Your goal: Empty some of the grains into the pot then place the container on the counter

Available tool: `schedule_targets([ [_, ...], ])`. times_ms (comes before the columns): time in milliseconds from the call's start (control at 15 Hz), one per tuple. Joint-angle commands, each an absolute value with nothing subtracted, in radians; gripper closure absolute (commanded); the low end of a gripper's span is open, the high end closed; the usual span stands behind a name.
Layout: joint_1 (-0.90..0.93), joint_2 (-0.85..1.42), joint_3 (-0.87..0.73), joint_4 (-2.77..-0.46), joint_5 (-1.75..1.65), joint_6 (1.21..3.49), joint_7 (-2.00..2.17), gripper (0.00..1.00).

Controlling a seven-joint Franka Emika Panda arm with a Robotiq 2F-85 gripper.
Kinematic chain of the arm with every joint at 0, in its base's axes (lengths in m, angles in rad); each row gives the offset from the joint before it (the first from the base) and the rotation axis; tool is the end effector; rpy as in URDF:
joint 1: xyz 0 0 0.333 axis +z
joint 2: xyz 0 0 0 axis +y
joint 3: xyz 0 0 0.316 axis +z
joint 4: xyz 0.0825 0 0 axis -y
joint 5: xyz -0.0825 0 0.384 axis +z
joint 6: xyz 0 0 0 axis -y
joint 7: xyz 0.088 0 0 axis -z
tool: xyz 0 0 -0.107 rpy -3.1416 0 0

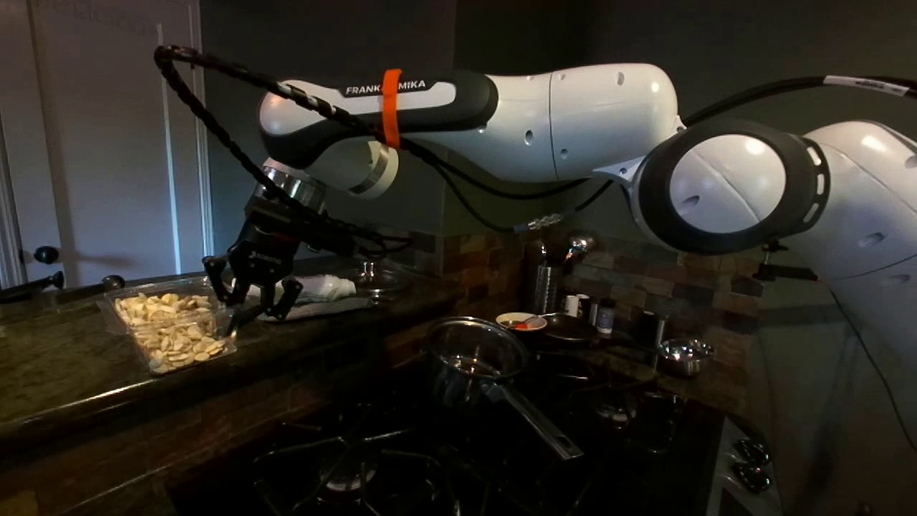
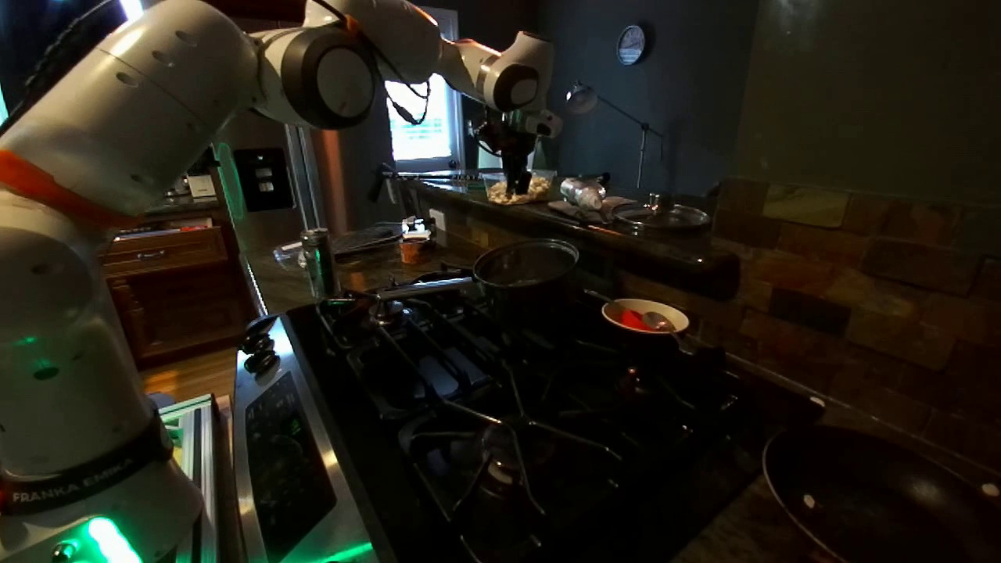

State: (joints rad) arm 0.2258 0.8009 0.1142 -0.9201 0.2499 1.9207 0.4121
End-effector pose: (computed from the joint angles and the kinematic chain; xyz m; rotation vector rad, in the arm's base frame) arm 0.7448 0.2443 0.4362 -2.7553 0.2450 -0.1022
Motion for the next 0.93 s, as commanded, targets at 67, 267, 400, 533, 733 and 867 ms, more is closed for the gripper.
schedule_targets([
  [67,0.234,0.902,0.104,-0.752,0.245,1.884,0.496,0.99],
  [267,0.236,0.923,0.102,-0.702,0.24,1.873,0.524,0.63],
  [400,0.241,0.928,0.098,-0.672,0.232,1.872,0.541,0.47],
  [533,0.253,0.903,0.079,-0.681,0.205,1.888,0.556,0.32],
  [733,0.265,0.85,0.054,-0.688,0.148,1.873,0.546,0.1],
  [867,0.266,0.784,0.037,-0.726,0.085,1.837,0.448,0.0],
])
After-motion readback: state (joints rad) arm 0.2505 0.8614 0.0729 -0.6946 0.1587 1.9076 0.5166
